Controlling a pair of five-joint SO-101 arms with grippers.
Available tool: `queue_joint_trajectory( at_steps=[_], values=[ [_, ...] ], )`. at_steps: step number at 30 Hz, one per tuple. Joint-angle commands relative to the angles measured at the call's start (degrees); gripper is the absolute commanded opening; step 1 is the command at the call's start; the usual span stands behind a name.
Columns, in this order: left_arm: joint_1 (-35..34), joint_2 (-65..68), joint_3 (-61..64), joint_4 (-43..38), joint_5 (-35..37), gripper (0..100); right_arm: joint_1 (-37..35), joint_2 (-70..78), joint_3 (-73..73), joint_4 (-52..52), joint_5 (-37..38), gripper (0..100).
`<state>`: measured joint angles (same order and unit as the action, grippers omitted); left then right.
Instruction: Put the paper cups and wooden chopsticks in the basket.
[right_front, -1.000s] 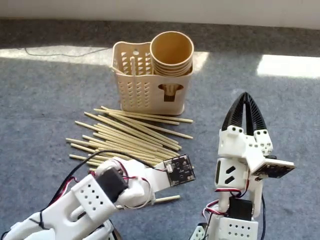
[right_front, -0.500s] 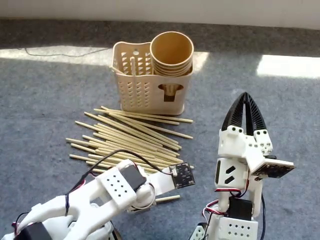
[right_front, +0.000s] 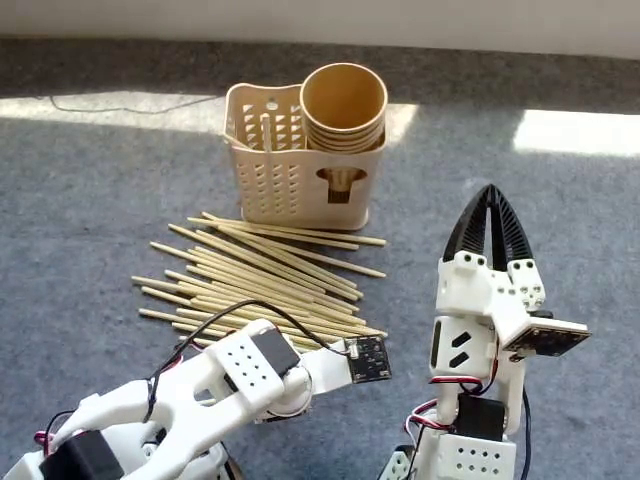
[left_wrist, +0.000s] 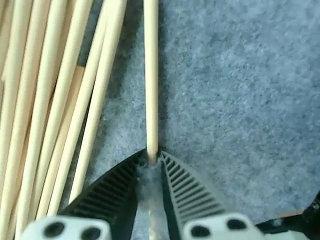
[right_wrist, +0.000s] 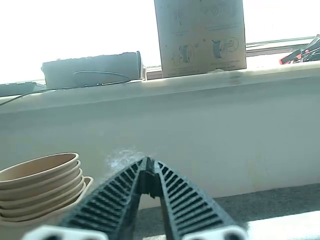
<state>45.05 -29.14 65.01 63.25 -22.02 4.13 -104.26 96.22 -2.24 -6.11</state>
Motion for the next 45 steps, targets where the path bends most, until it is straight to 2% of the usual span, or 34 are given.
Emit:
queue_joint_trajectory(
  at_steps=[1,13,21,28,45],
  values=[
    [0.04,0.13,-4.09,3.96,-0.7,1,0.22,-0.75,4.88,0.22,0.18,0.6],
    [-0.04,0.13,-7.34,6.24,-0.79,1,0.13,-0.75,4.88,0.22,0.18,0.6],
    [-3.82,0.04,-7.6,5.8,-0.7,1,0.13,-0.75,5.05,0.22,0.18,0.6],
    [-3.82,-0.48,-8.66,6.07,-0.44,1,0.13,-0.84,5.05,0.22,0.18,0.6],
    [-11.38,-33.89,-3.12,6.24,-0.26,1,0.13,-0.84,5.14,0.22,0.18,0.6]
  ],
)
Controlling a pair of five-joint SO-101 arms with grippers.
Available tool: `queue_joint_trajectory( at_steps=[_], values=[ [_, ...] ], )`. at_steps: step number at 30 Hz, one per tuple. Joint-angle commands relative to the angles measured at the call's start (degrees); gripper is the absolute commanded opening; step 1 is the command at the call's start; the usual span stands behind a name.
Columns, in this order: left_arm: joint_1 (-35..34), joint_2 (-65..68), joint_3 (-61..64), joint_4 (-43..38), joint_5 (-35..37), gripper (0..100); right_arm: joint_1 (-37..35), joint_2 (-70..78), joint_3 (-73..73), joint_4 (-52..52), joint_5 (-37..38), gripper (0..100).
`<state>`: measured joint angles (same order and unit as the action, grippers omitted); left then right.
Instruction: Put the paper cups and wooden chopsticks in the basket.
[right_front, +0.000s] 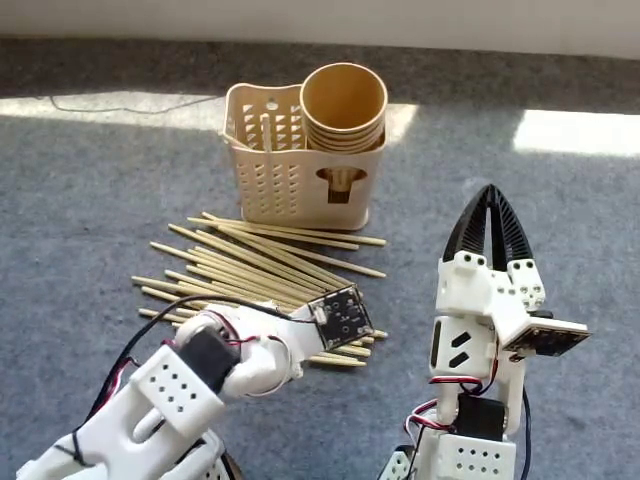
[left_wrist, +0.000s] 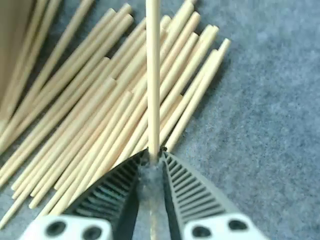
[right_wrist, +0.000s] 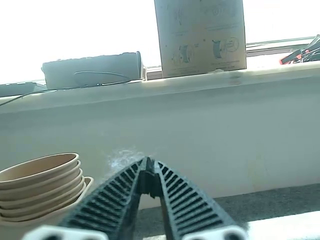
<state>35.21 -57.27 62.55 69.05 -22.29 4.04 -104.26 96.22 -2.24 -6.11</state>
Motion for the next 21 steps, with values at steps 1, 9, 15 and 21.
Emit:
queue_joint_trajectory(
  at_steps=[1,9,15,21],
  values=[
    [-1.71,-7.78,-0.66,0.44,0.0,1,0.22,-0.84,5.14,0.22,0.18,0.6],
    [-1.8,-20.88,-4.0,0.44,0.0,1,0.22,-0.84,5.14,0.22,0.18,0.6],
    [-3.12,-24.48,-12.7,-0.18,0.0,1,0.22,-0.84,5.14,0.22,0.18,0.6],
    [-9.98,-24.48,-15.25,-12.92,11.78,1,0.22,-0.84,5.14,0.22,0.18,0.6]
  ],
)
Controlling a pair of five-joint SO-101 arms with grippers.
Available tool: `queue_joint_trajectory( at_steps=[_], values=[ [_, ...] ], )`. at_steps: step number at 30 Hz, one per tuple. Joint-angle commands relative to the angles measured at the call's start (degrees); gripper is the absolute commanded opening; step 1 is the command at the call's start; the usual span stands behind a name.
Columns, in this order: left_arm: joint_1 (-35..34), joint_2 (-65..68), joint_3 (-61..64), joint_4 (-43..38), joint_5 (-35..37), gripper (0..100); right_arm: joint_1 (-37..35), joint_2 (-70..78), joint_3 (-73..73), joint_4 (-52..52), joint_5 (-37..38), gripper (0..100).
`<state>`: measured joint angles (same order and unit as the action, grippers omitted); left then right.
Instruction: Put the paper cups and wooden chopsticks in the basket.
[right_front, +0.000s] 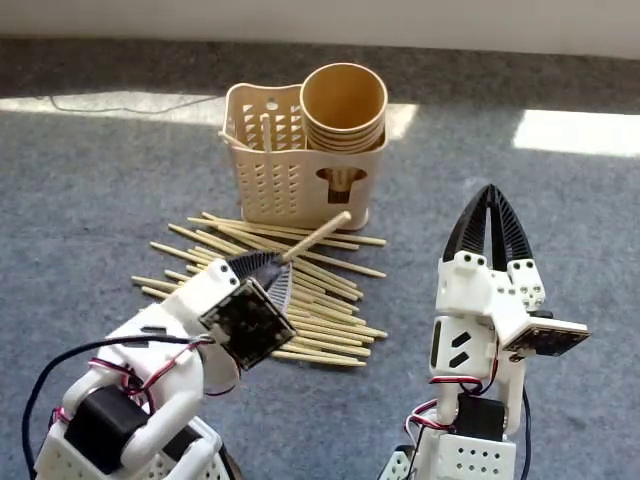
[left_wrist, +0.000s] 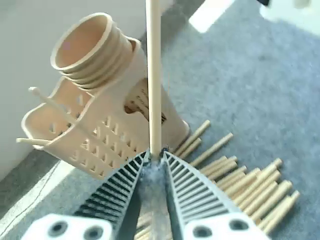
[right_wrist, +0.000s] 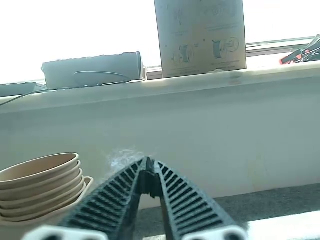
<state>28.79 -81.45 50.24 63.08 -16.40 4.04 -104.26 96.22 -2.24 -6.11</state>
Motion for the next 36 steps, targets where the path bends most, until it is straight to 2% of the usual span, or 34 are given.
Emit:
queue_joint_trajectory(
  at_steps=[1,6,16,21,23,27,36],
  values=[
    [-4.44,-0.31,-2.95,-9.41,7.65,1,0.22,-0.84,5.14,0.22,0.18,0.6],
    [-8.31,-0.4,-2.95,-22.24,13.8,1,0.22,-0.84,5.14,0.22,0.18,0.6],
    [-14.55,0.04,-1.8,-41.67,14.33,1,0.22,-0.84,5.14,0.22,0.18,0.6],
    [-17.19,8.04,-0.48,-53.98,14.59,1,0.13,-0.84,5.14,0.22,0.18,0.6],
    [-18.77,12.97,-1.19,-57.67,17.76,1,0.13,-0.84,5.14,0.22,0.18,0.6],
    [-22.02,23.43,-5.76,-62.07,22.59,1,0.13,-0.84,5.14,0.22,0.18,0.6],
    [-22.29,44.79,-13.76,-66.81,22.95,1,0.04,-0.84,5.14,0.22,0.18,0.6]
  ],
)
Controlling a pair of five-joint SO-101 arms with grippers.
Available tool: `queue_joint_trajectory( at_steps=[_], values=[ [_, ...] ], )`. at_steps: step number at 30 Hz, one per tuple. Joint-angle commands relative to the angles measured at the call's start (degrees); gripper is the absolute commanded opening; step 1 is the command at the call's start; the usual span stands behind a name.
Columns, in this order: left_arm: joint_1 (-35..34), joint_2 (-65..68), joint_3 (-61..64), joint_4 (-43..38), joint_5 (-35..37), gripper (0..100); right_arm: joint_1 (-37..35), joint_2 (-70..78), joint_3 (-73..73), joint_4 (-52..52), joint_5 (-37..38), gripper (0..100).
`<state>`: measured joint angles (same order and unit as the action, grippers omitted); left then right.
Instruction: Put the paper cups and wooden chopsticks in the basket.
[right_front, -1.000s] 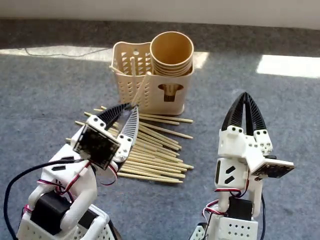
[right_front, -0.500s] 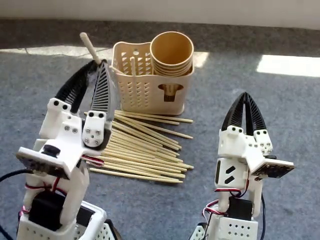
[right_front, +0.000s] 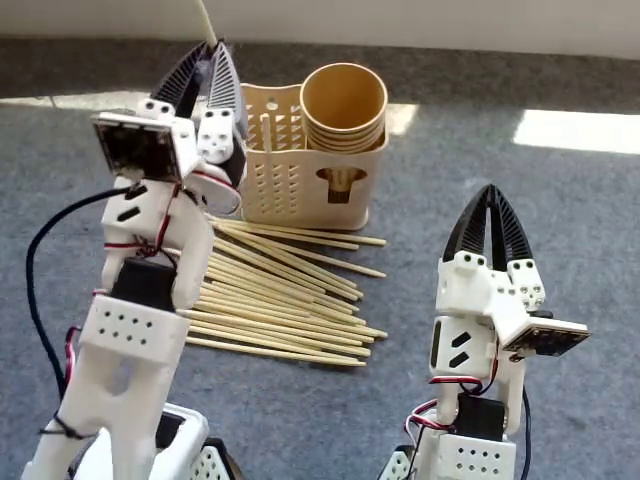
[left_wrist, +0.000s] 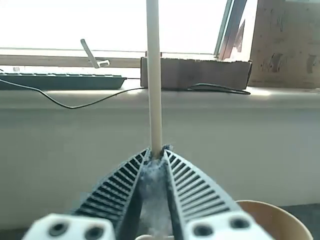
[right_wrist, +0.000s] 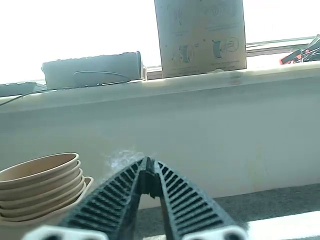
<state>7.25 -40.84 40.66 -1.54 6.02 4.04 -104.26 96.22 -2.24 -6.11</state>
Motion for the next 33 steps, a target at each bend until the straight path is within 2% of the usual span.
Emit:
queue_joint_trajectory(
  at_steps=[1,3,6,8,11,14,19,23,27,30,31,33],
  values=[
    [-0.75,5.49,-4.53,-2.11,0.53,1,0.04,-0.84,5.14,0.22,0.18,0.6],
    [-1.89,6.73,-4.7,-1.85,0.53,2,0.04,-0.84,5.14,0.22,0.18,0.6],
    [-4.26,6.73,-4.62,-1.67,0.62,9,-1.1,-0.84,5.14,0.22,0.18,0.6],
    [-5.41,6.73,-4.88,1.14,0.62,11,-1.71,-0.84,5.14,0.22,0.18,0.6],
    [-6.46,5.67,-7.43,8.97,0.88,11,-1.63,-0.84,5.14,0.22,0.18,0.6],
    [-6.9,2.95,-10.24,18.64,5.36,12,-1.54,-0.84,5.14,0.57,0.18,0.6],
    [-6.99,-3.21,-13.49,30.77,8.44,20,-1.27,-0.84,4.7,0.84,0.09,0.6],
    [-7.87,-8.31,-13.05,38.59,8.26,20,-1.63,-0.75,0.57,10.33,0.09,0.6],
    [-13.93,-12.26,-13.05,47.3,8.26,20,-1.8,-0.75,-8.92,23.96,0.09,0.6],
    [-17.89,-13.85,-11.56,51.96,8.26,20,-4.53,-0.75,-14.99,32.22,0.26,0.6],
    [-18.33,-14.46,-10.07,52.92,8.26,20,-5.58,-0.66,-16.66,35.3,1.32,0.6],
    [-19.47,-15.52,-5.76,54.24,8.26,20,-7.87,-0.66,-20.44,43.82,8.7,0.6]
  ],
)
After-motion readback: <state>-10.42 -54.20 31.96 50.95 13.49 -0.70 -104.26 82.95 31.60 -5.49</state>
